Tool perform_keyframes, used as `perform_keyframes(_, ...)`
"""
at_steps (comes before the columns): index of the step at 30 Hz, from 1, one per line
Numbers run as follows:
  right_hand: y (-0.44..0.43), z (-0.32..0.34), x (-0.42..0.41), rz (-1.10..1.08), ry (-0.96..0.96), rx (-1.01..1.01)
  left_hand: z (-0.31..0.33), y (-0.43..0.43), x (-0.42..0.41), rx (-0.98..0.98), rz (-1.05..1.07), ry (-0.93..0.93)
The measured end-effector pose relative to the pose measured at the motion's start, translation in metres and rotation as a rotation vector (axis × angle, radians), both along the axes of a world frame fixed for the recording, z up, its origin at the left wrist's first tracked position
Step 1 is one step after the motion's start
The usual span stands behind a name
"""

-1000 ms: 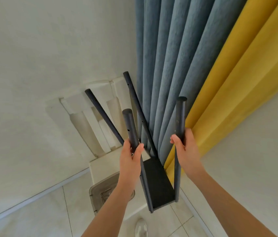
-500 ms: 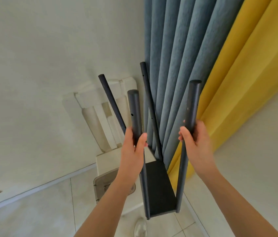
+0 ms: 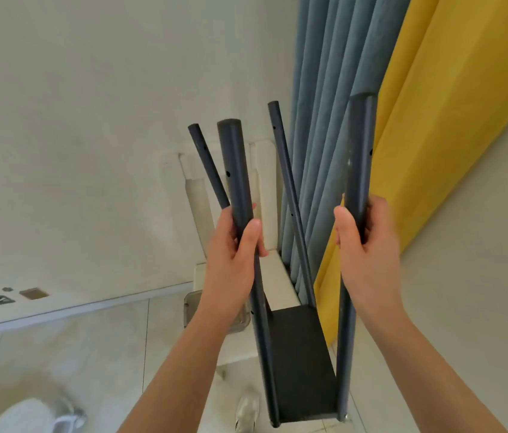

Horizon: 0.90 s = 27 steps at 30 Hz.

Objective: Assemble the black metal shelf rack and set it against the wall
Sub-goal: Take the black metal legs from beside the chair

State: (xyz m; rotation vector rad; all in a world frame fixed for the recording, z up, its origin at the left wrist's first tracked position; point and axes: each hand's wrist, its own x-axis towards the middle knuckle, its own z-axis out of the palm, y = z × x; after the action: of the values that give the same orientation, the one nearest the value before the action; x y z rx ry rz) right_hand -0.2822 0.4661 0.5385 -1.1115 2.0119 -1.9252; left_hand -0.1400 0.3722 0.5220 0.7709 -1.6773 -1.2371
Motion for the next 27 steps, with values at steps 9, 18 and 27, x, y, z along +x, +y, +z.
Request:
perform_keyframes(9,0.028,0.029,0.05,0.112,-0.015,-0.053,0.029,0.041,0.055,-0.033,0.128,0.038)
perform_keyframes(18,0.004,0.041,0.128,0.333,0.011,-0.047,0.037,0.048,0.149,-0.047,0.329,0.061)
perform_keyframes(27,-0.036,0.038,0.265,0.573,-0.06,0.006,0.031,0.047,0.295,-0.024,0.572,0.058)
